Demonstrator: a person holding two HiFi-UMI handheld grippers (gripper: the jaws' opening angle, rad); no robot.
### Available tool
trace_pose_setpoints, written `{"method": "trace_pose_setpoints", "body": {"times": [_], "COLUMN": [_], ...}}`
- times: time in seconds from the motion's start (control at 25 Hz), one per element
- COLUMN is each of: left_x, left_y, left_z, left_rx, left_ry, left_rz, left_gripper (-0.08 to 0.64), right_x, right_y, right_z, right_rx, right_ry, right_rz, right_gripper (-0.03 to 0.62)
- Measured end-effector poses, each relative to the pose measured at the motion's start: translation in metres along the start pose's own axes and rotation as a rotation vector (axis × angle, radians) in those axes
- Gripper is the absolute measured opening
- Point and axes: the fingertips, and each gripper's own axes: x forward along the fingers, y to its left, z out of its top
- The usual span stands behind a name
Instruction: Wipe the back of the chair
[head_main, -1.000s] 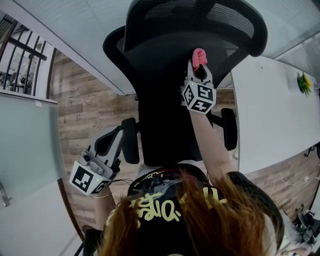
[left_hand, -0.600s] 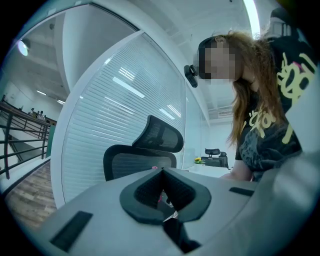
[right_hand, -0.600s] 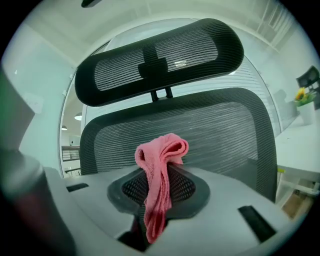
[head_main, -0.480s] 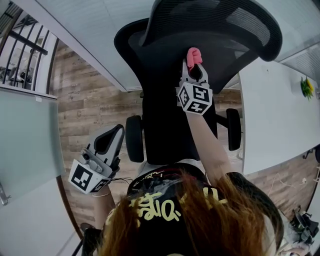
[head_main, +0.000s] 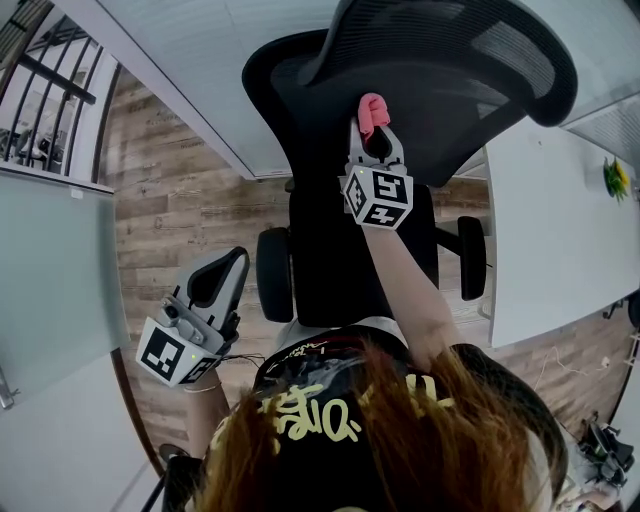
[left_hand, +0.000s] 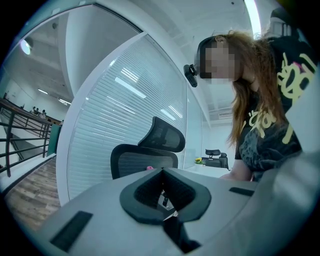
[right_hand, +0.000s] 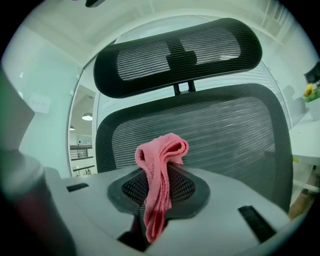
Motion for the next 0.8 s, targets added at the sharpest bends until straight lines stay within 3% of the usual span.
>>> {"method": "trace_pose_setpoints", "body": {"times": [0.8], "left_x": [-0.035], "left_y": [0.024], "left_z": [-0.003], "left_rx": [-0.005], "left_ry": [0.007], "left_rz": [0.008], "left_gripper": [-0.008], "right_x": [0.014], "right_y": [0.085], "right_z": [-0.020], "right_rx": [-0.012], "right_ry": [0.022], "right_rz": [0.120], "right_gripper": [0.067]}}
